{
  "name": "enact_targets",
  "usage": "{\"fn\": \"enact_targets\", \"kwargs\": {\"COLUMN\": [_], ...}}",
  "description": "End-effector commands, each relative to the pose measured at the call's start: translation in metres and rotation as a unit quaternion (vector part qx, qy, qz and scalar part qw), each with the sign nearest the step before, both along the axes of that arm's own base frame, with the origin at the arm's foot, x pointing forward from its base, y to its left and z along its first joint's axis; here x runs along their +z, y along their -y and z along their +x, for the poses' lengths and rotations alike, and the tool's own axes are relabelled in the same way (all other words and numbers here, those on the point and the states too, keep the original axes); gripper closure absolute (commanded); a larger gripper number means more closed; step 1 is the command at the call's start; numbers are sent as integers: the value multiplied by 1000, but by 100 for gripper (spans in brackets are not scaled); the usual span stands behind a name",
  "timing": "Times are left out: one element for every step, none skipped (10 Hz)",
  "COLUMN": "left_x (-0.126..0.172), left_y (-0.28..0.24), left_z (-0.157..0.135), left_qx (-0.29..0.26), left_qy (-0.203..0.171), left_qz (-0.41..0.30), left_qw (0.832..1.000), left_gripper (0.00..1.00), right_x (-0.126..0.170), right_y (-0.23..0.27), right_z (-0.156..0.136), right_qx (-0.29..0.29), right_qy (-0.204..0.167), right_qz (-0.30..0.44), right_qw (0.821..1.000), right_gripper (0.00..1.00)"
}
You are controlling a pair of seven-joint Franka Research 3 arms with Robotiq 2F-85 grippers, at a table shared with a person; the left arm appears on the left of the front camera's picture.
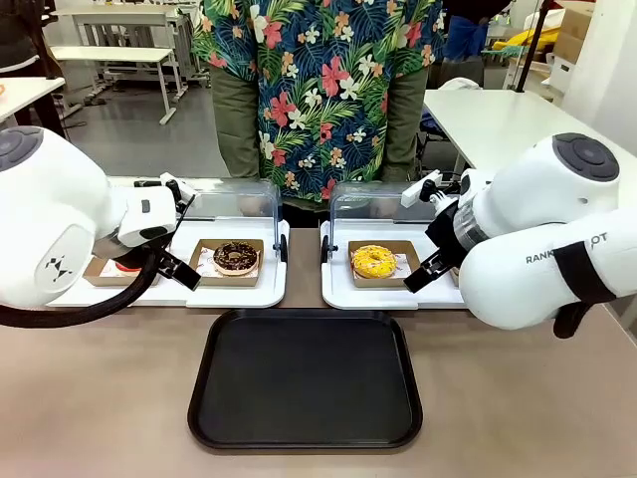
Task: Move the second donut from the left to the tray.
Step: Pick up the Paper togo box containing the Donut indicated by the person and place it on the Handle tray.
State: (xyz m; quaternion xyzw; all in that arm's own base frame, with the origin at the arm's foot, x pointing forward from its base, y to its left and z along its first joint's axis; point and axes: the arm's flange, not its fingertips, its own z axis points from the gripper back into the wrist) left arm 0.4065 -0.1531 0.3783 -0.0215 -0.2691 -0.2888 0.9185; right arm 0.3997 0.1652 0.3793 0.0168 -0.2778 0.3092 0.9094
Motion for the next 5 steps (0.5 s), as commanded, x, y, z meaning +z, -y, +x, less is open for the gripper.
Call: {"fn": "enact_targets", "kwargs": {"left_x": [60, 89, 115, 132, 152], "left_y": [-16, -33, -57, -78, -110], "left_z": [23, 32, 40, 46, 50], "left_qx": [-1, -11, -29, -67, -111], "left_qy": [-13, -31, -52, -80, -88], "left_qz": [-46, -59, -71, -88, -135], "left_qw": [999, 998, 996, 991, 981], "left_gripper": [0, 0, 0, 0, 0], "right_x": [60, 90, 114, 128, 142], "right_y": [20, 41, 70, 101, 148], "right_z": [28, 33, 36, 40, 42], "right_qx": [-4, -3, 8, 23, 42], "right_qy": [-12, -12, -15, -21, -14], "right_qz": [40, 58, 80, 106, 148], "right_qw": [999, 998, 997, 994, 988], "right_gripper": [0, 0, 0, 0, 0]}}
